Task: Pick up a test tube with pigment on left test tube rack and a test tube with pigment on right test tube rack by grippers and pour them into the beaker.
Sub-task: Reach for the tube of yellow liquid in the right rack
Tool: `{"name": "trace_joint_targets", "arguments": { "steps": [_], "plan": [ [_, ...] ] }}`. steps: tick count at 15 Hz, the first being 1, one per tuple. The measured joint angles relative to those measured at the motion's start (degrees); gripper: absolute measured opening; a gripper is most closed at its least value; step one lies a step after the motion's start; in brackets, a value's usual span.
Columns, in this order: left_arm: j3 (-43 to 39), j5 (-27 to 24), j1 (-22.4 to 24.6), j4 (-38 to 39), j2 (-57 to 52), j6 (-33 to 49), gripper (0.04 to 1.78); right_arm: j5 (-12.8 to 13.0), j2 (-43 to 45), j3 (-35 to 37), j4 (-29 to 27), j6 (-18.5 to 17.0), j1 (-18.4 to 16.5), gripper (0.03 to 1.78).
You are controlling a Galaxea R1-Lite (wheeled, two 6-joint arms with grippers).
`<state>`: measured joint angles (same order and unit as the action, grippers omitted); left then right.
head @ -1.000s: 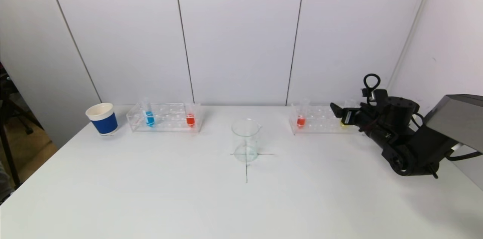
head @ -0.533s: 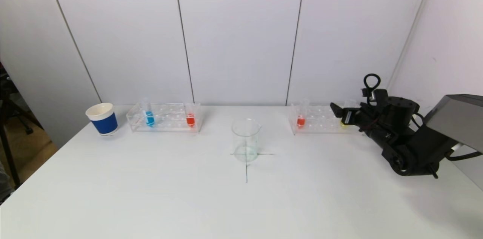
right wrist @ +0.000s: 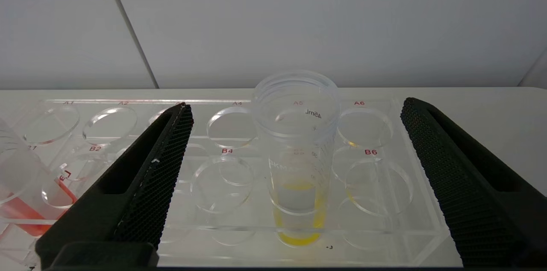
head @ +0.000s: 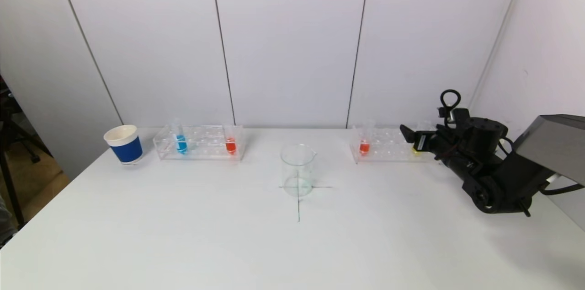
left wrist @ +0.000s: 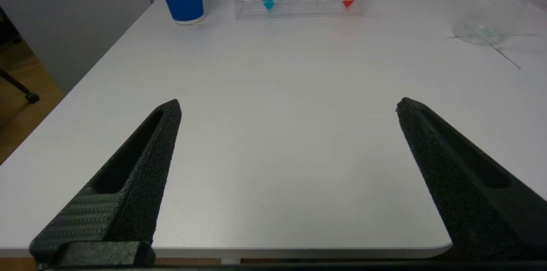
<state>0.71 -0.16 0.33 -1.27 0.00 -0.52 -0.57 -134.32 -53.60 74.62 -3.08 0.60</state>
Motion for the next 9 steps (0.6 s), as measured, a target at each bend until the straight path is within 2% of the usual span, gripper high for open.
{"name": "trace_joint_targets", "arguments": {
  "steps": [9],
  "plan": [
    [0.0, 0.0, 0.0, 0.01, 0.0, 0.0, 1.76, -0.02, -0.2, 0.05, 0.11, 0.11, 0.09, 1.77]
  ]
}}
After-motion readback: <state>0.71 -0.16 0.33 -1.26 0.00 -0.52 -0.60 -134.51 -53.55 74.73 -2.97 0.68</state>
